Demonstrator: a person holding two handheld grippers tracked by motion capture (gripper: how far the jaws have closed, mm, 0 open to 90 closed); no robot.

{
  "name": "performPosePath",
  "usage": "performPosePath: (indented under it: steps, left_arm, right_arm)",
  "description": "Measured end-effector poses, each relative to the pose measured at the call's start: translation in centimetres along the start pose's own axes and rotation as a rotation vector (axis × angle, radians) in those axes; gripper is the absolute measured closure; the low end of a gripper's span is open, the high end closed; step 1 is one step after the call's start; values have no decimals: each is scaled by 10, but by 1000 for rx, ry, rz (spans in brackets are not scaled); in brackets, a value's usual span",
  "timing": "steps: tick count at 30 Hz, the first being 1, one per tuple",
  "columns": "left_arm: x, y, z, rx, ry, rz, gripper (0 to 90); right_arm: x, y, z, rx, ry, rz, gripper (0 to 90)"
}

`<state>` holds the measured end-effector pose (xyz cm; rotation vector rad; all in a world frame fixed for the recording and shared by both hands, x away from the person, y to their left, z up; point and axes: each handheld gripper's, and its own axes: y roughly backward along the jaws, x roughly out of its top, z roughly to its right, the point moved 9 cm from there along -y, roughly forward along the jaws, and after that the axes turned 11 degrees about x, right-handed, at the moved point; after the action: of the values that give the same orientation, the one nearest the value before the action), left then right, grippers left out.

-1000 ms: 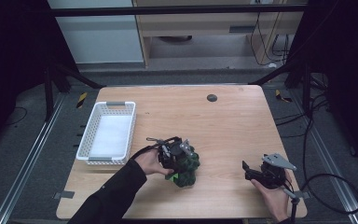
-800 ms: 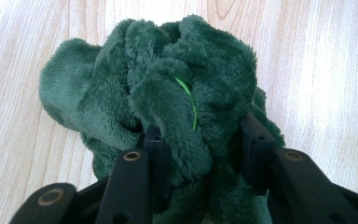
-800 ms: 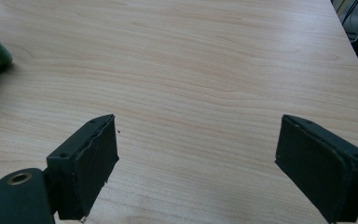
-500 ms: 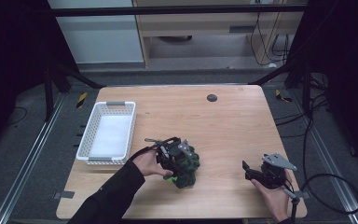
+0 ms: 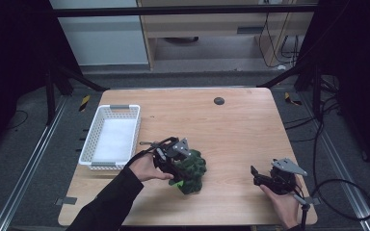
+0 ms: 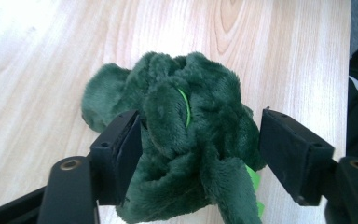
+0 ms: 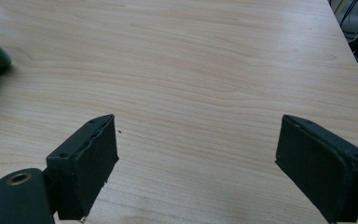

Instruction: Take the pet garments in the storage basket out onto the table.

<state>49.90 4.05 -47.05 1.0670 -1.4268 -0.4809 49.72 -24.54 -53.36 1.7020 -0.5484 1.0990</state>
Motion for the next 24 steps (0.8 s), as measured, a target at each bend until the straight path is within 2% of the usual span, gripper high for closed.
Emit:
performPosePath:
  steps: [2, 6, 7, 10, 11, 12, 14, 19, 24]
  left_arm:
    - [1, 3, -2, 15, 18, 22, 266]
    - [0, 10, -7, 58, 86, 72, 257]
    - [0, 10, -7, 58, 86, 72, 253]
    - [2, 17, -10, 87, 129, 119, 249]
    - [2, 22, -12, 105, 163, 158, 240]
    - [2, 22, -12, 105, 163, 158, 239]
    - [1, 27, -15, 128, 203, 187, 239]
    - [-7, 36, -23, 197, 284, 245, 244]
    - [-22, 42, -29, 256, 360, 287, 250]
  right_arm:
    - [0, 0, 0, -1, -2, 1, 125]
    - [0, 0, 0, -2, -1, 2, 125]
    - [0, 0, 0, -2, -1, 2, 125]
    - [0, 0, 0, -3, 0, 3, 125]
    - [1, 1, 0, -3, -4, 3, 125]
    - [1, 1, 0, -3, -4, 3, 125]
    - [1, 1, 0, -1, -7, 4, 124]
    - [1, 1, 0, -2, -8, 4, 124]
    - [1, 1, -1, 0, -13, 5, 124]
